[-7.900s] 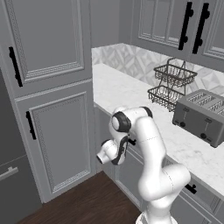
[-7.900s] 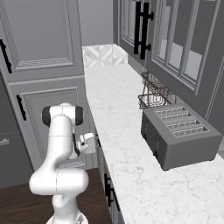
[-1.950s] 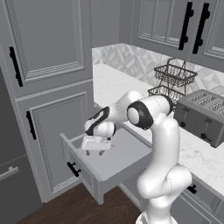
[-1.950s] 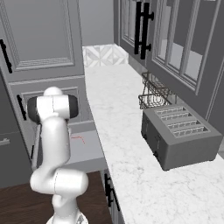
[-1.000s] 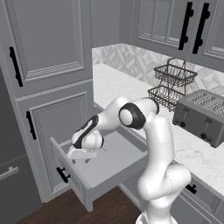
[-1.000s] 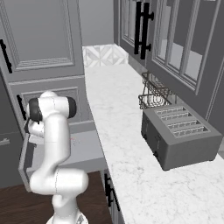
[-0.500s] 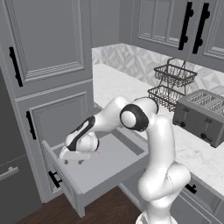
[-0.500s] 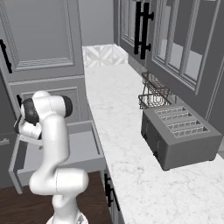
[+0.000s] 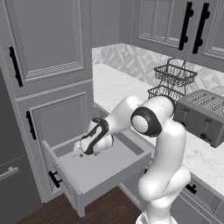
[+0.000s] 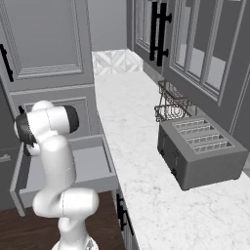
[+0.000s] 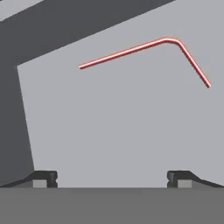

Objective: Take a straw from the drawer in front and place it inside the glass cup on the dining counter.

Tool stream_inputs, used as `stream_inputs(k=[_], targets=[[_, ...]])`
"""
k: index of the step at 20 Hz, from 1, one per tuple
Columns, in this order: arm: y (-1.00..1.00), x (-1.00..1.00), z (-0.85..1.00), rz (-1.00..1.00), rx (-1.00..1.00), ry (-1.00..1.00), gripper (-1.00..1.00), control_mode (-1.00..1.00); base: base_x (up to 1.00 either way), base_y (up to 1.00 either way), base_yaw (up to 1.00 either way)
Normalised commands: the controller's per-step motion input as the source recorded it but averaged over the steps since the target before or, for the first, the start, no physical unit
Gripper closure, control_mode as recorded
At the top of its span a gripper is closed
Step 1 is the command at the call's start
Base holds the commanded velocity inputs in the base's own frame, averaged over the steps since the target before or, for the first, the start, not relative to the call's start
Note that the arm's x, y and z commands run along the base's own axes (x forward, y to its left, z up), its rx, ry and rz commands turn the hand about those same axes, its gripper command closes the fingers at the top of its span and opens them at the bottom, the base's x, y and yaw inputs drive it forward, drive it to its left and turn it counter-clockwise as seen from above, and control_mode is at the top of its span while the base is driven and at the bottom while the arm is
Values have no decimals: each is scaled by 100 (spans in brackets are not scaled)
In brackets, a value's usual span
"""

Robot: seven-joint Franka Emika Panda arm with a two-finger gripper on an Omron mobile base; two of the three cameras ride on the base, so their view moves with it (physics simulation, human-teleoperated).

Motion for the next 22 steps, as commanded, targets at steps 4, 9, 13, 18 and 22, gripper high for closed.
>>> stream_inputs(k=[4,9,13,18,22], targets=[[-35,47,44,-5,-8,-3,-100,-100,0,0,0],[-4,44,9,2,-6,0,-100,-100,0,0,0],[-3,6,-18,10,-12,0,-100,-100,0,0,0],[-14,0,-29,13,-11,-6,-100,-100,0,0,0],[-33,5,-26,8,-1,-10,-100,-100,0,0,0]])
